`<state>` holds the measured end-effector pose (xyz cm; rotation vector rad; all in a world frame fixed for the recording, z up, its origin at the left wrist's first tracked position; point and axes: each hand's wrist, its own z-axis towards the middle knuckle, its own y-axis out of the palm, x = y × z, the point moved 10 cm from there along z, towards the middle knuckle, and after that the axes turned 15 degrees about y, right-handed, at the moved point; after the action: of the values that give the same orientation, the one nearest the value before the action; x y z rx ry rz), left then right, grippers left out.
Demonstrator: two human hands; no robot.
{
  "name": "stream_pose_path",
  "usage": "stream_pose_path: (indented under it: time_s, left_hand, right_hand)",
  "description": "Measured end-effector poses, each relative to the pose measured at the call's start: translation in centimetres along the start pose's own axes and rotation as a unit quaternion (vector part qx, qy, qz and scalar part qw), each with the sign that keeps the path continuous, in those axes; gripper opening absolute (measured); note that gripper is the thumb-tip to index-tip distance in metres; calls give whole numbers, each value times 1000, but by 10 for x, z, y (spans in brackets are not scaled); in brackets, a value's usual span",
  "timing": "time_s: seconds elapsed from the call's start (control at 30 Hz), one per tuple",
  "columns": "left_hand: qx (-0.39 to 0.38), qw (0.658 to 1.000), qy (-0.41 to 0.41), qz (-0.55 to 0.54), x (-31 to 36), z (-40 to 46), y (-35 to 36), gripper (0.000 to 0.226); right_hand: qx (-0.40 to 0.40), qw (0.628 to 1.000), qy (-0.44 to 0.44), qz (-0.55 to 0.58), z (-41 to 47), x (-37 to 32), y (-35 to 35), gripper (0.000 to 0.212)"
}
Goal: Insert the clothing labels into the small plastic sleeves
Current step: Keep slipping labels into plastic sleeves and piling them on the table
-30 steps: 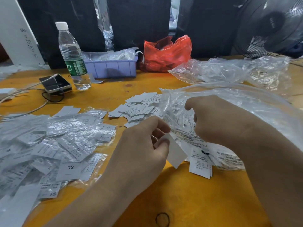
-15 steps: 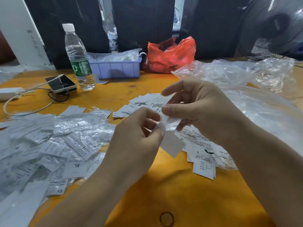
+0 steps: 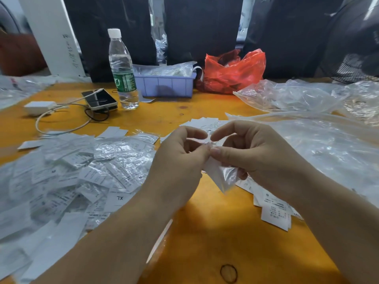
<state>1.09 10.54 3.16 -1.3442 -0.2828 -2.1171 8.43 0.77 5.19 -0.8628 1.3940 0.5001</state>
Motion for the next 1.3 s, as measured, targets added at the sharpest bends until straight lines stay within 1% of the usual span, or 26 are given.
stream_pose_path:
  time_s: [0.07, 0.17, 0.33, 0.43, 0.53, 0.6, 0.67, 0.7, 0.73, 0.8, 0.87, 0.93, 0.97, 1.03, 1.1, 1.17, 1.3]
  left_hand:
    - [16, 1000, 2, -2, 0, 2, -5, 12]
    - [12, 999, 36, 39, 6, 2, -5, 14]
    - [-2, 998, 57, 34, 11, 1, 0, 15]
    - [-2, 998, 63, 26, 14, 1, 0, 13]
    - [2, 997, 75, 37, 19, 0, -2, 13]
    - [12, 995, 77, 63, 21, 0, -5, 12]
    - [19, 993, 67, 93, 18, 0, -7, 13]
    - [16, 993, 58, 105, 15, 0, -7, 16]
    - [11, 993, 47, 109, 12, -1, -6, 20]
    - [-3, 996, 21, 90, 4, -2, -2, 30]
    - [-41, 998, -20, 52, -7, -4, 8, 39]
    - [-87, 994, -52, 26, -15, -9, 21, 37]
    - [-97, 994, -47, 27, -15, -10, 24, 31]
    - [-99, 993, -6, 60, -10, -10, 24, 17]
    - [-92, 991, 28, 96, -5, -8, 20, 17]
    - [-71, 989, 49, 116, 0, -4, 11, 21]
    - [-12, 982, 88, 166, 14, 4, -12, 19]
  right_hand:
    - [-23, 999, 30, -4, 2, 7, 5, 41]
    - [-52, 996, 59, -31, 2, 14, 11, 46]
    - [-39, 997, 69, -12, 5, 16, 6, 34]
    - [-43, 996, 77, -32, 5, 22, 9, 20]
    - [-41, 996, 74, -41, 4, 25, 12, 17]
    - [-24, 998, 60, -12, 4, 21, 10, 19]
    - [7, 998, 38, 40, 4, 16, 2, 29]
    - [29, 997, 25, 66, 4, 13, -3, 35]
    - [50, 995, 9, 85, 2, 11, -8, 36]
    - [86, 991, -20, 103, -1, 7, -14, 24]
    - [112, 987, -31, 115, -2, 8, -17, 18]
    - [126, 984, -34, 120, -3, 10, -18, 17]
    - [127, 984, -33, 122, -2, 12, -18, 17]
    - [131, 983, -28, 123, -1, 15, -17, 16]
    - [135, 984, -24, 118, -2, 16, -17, 13]
    - [119, 986, -12, 120, -1, 18, -11, 11]
    - [82, 991, 47, 94, 9, 32, 4, 30]
